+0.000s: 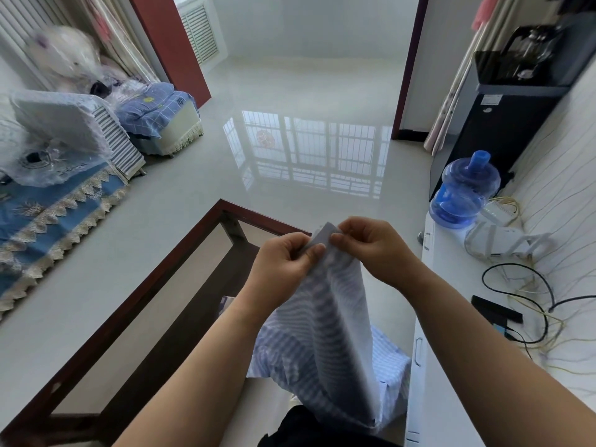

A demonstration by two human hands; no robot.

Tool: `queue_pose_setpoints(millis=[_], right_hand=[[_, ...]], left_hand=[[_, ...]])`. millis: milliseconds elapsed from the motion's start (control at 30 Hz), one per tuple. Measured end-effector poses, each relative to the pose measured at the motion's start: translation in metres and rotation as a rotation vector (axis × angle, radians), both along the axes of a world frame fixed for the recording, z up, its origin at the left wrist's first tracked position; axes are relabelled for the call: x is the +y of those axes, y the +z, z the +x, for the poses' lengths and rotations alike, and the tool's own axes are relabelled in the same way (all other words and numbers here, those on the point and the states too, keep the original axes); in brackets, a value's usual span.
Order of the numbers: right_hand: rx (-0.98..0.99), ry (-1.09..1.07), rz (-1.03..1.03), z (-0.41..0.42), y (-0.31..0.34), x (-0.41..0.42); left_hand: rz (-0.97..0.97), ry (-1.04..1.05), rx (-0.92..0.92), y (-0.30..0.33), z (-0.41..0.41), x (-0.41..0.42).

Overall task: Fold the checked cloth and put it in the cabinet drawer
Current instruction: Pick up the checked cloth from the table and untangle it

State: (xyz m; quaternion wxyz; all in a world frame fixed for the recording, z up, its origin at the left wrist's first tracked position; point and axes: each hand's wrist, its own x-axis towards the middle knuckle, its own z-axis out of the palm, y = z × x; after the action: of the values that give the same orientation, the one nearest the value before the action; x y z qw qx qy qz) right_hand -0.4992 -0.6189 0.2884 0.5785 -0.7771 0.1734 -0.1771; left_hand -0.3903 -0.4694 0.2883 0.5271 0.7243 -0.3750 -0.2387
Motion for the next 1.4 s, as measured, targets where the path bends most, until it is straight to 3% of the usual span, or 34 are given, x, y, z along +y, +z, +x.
queue_pose_setpoints(millis=[167, 267, 533, 633, 700, 833, 1100, 1267, 1400], right_hand=[[0.001, -0.095, -0.247, 0.008, 0.014, 0.005], [0.049, -0.116, -0.489, 0.016, 0.032, 0.002], [-0.023, -0.345, -0.738, 0.037, 0.124, -0.033], [-0.014, -0.429, -0.76, 0.043, 0.132, -0.055], [0.011, -0.538, -0.75, 0.045, 0.126, -0.08], [0.036, -0.667, -0.565, 0.041, 0.116, -0.125], [0.077, -0.58, -0.507, 0.047, 0.087, -0.119], [0.069, -0.601, -0.501, 0.038, 0.082, -0.134], [0.074, -0.567, -0.365, 0.03, 0.083, -0.142]], left_hand=[[-0.064, 0.078, -0.2, 0.0, 0.001, -0.005], [-0.075, 0.078, -0.222, 0.0, 0.009, -0.006], [0.423, 0.005, 0.005, -0.041, 0.06, 0.019], [0.407, 0.06, -0.038, -0.034, 0.068, 0.022], [0.293, 0.118, -0.126, -0.017, 0.074, 0.021], [0.071, 0.106, -0.098, 0.008, 0.076, 0.018], [0.295, -0.171, 0.322, -0.012, 0.087, 0.04], [0.244, -0.189, 0.245, 0.017, 0.093, 0.034], [0.243, -0.216, 0.305, 0.023, 0.089, 0.028]])
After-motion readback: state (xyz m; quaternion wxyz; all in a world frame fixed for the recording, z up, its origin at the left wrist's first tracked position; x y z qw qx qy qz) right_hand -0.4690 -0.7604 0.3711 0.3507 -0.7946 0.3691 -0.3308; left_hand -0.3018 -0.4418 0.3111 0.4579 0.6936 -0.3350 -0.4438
